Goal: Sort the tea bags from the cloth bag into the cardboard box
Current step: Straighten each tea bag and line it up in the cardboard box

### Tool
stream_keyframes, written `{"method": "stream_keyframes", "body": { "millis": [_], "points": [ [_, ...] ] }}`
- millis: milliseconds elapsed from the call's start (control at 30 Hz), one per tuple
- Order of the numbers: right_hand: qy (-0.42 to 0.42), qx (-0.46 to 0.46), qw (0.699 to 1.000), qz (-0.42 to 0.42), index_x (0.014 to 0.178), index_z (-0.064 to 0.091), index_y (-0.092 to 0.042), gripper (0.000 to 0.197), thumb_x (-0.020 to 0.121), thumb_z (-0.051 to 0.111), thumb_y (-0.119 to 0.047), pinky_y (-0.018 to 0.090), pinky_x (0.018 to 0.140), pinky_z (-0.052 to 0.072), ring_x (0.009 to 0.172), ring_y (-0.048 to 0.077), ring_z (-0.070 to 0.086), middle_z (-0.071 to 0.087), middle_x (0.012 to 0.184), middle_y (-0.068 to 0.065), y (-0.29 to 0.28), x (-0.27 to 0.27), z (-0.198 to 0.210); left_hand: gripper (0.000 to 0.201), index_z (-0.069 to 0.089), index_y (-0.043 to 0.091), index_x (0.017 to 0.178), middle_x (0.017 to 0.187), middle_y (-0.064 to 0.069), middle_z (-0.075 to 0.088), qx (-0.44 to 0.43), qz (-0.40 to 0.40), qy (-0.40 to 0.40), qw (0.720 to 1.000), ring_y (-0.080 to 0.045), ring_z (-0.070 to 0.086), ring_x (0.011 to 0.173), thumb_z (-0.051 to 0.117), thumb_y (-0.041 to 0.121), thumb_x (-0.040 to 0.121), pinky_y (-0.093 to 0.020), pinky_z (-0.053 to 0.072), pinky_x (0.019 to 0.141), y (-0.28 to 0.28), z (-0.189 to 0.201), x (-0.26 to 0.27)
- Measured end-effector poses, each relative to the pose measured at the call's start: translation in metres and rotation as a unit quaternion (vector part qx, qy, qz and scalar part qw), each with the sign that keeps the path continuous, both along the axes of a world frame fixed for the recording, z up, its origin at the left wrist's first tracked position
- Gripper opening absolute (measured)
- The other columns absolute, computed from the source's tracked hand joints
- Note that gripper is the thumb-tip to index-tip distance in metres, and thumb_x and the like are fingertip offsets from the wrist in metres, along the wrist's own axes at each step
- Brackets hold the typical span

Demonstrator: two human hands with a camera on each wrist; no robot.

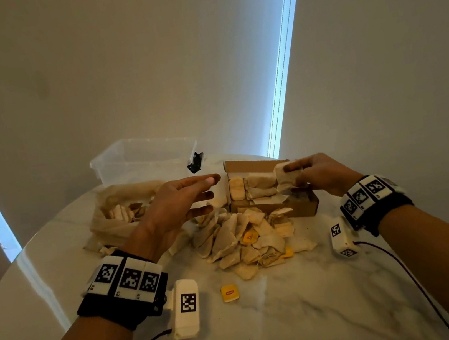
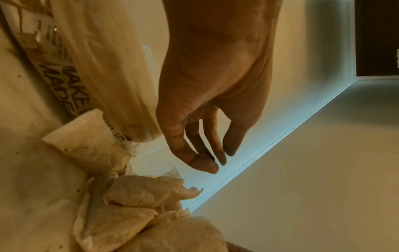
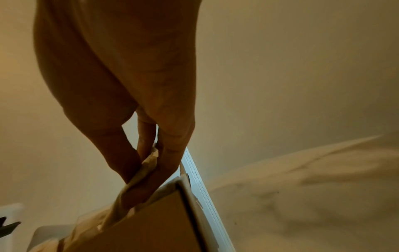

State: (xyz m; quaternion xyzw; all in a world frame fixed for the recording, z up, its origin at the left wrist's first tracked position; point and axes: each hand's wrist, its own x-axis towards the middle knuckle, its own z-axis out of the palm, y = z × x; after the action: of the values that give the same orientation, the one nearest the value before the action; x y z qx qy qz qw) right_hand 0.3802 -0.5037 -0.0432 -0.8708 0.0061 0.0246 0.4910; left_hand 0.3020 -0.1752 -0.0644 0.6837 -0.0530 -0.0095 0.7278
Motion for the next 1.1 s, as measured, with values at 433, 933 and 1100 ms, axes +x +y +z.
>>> {"method": "stream_keyframes", "body": {
  "millis": [433,933,1100],
  "points": [
    [-0.018,-0.003,1.0,0.003,0.133,0.071,-0.009,0.049,0.091,0.062,0.014,0.033,0.082,0.063,0.109,0.025,0.061,0.055,0.137,0.009,0.002,0.008,0.012,0.019,0.077,0.036,0.118,0.113,0.014,0.075,0.22,-0.073,-0.089,0.969,-0.006,0.07,0.104,0.066,0.036,0.101,-0.024,0.057,0.081,-0.023,0.03,-0.013],
    [-0.043,-0.026,0.998,0.026,0.136,0.07,-0.014,0.047,0.092,0.068,0.003,0.034,0.09,0.062,0.117,0.03,0.064,0.059,0.135,0.01,-0.008,-0.002,-0.005,0.063,0.055,0.029,0.144,0.135,-0.002,0.066,0.721,-0.284,-0.089,0.626,-0.024,0.064,0.119,0.054,0.071,0.097,-0.046,0.051,0.106,-0.141,0.036,0.052],
    [-0.064,-0.079,0.994,0.043,0.135,0.071,-0.013,0.042,0.095,0.068,0.0,0.044,0.111,0.053,0.131,0.03,0.058,0.058,0.147,0.01,-0.005,0.007,0.0,0.055,0.062,0.027,0.138,0.127,0.002,0.069,0.693,-0.27,-0.11,0.659,-0.021,0.065,0.114,0.055,0.065,0.099,-0.044,0.055,0.102,-0.136,0.033,0.054]
  ]
}}
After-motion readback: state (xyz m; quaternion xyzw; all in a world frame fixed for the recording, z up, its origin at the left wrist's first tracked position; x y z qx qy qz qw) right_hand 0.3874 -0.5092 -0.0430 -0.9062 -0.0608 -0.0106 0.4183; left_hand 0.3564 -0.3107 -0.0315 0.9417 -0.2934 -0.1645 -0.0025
